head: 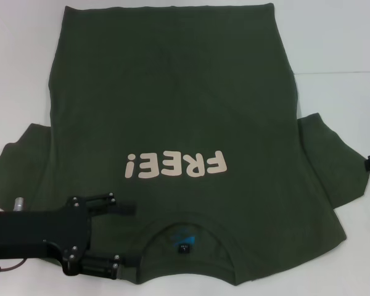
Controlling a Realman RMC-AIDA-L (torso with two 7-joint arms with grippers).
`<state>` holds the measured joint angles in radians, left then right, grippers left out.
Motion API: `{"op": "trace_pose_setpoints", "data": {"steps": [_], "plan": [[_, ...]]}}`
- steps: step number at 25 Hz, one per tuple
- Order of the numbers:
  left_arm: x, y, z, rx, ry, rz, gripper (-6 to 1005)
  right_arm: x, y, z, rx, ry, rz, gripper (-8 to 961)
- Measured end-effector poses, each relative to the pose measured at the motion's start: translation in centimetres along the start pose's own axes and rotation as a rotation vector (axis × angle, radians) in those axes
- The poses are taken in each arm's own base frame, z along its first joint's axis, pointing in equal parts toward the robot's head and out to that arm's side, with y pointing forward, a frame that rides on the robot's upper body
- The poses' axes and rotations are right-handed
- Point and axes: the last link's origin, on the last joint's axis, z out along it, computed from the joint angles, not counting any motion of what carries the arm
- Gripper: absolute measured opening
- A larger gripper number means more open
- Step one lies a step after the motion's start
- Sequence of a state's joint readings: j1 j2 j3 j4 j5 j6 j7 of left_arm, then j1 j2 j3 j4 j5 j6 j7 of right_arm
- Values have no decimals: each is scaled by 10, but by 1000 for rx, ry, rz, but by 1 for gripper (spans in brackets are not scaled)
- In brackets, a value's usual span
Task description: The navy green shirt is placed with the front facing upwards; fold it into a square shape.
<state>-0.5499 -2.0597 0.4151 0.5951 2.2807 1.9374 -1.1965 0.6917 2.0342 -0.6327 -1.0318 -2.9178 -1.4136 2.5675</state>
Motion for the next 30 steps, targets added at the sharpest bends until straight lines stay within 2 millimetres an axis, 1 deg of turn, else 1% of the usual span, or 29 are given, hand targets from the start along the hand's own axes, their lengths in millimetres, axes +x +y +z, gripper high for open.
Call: {"op": "trace_pose_setpoints", "data": {"steps": [12,22,30], "plan": [[-4,3,-1,-4,-2,-4,934,-2,-2,11,-25,-26,60,896],[-5,5,1,-19,-9,-3,934,-9,2,20,-28,-4,54,895],[-5,4,1,-13,-12,-3,933,-7,4,31,-24,7,54,893]]}}
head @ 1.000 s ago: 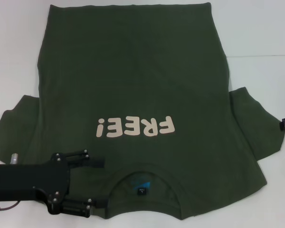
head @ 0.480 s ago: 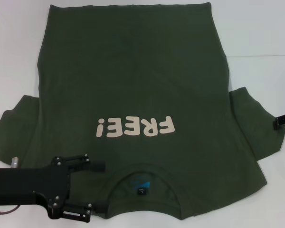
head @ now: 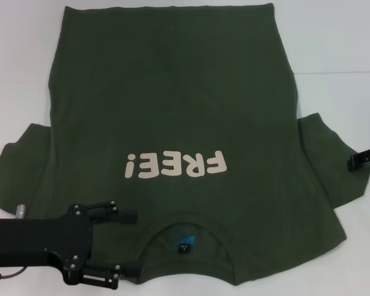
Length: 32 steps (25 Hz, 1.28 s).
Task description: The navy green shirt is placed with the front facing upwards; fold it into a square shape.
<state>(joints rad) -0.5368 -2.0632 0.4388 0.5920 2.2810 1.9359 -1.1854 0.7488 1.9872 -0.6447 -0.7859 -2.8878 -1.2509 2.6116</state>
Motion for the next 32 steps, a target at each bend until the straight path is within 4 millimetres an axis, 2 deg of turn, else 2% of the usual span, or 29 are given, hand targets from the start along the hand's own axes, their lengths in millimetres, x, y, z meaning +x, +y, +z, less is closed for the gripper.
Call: {"op": "trace_pose_setpoints", "data": {"steps": [20,32], "plan": [[-2,2,-1,7,5,-2,933,-1,6,11,1,-12,-13,890],[-1,0,-1,8,3,3,934,-1,6,12,0,-10,-7,695]]}}
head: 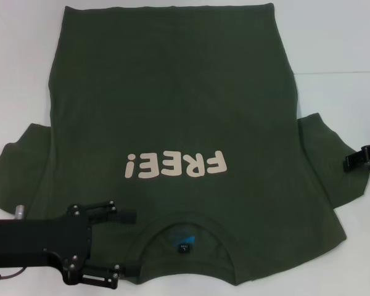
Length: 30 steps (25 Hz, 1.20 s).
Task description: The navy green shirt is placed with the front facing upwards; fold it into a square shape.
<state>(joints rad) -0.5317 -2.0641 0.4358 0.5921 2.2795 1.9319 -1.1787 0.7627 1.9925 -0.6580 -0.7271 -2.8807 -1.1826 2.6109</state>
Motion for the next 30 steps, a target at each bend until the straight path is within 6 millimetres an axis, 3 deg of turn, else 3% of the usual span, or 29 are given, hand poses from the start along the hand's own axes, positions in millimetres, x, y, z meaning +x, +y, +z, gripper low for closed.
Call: {"op": "trace_pose_setpoints", "data": {"steps": [12,17,26,30], "plan": [[0,0,-1,5,4,2,934,-3,5,0,-6,0,-1,527],[-1,0,-1,7,5,2,934,-4,6,-1,-7,3,-7,296],[-1,0,-2,10,6,2,934,-6,11,-1,6,14,-50,114],[-1,0,-2,11,7,0,934,-11,-1,-10,51,-9,-60,53]]}}
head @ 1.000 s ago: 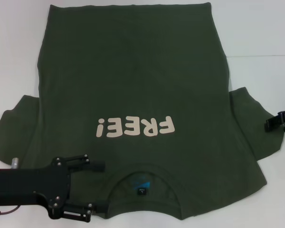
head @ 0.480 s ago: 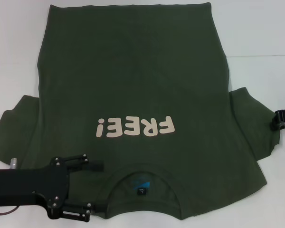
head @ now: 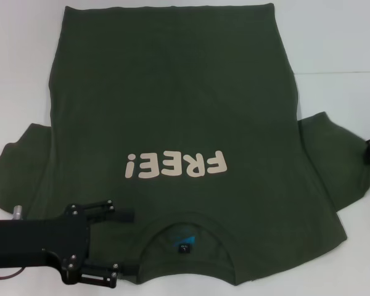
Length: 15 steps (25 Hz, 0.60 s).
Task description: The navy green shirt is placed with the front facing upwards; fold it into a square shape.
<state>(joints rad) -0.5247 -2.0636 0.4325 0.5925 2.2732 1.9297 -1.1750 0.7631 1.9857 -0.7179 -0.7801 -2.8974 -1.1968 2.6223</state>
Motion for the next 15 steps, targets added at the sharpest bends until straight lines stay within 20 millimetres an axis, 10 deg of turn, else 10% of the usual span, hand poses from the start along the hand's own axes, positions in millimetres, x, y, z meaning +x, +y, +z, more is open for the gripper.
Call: {"op": "trace_pose_setpoints", "data": {"steps": [15], "plan": [[-2,2,0,7,11,-15,933,-18,-13,-11,83,-131,-16,43]]}}
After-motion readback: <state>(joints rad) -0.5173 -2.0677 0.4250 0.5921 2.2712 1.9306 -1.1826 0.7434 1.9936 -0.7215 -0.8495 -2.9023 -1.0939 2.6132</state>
